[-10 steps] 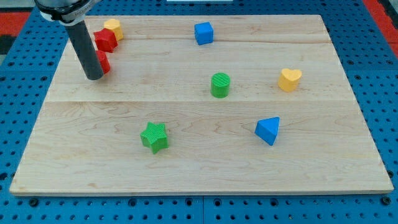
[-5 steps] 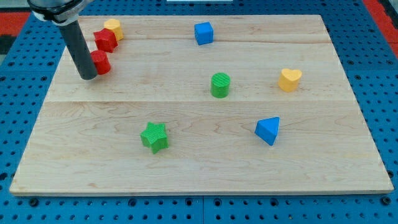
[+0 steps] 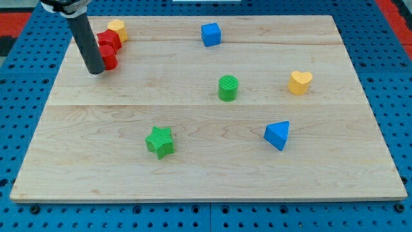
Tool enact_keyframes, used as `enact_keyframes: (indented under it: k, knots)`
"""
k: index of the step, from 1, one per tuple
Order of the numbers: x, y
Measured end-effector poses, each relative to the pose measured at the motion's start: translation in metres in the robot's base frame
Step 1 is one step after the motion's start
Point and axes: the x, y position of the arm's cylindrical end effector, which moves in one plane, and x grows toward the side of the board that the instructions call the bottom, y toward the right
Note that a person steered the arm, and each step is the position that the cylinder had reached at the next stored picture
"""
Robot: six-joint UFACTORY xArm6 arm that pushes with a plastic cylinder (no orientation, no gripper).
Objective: Slide red circle below red star
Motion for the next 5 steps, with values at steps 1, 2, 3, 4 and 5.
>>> enact_keyframes:
  k: [1,2,3,4,5]
  knots:
    - [-0.005,0.000]
    - [-0.008,0.000]
    - [-0.009,0.000]
    - [-0.009,-0.007]
    - [-0.006,-0.050]
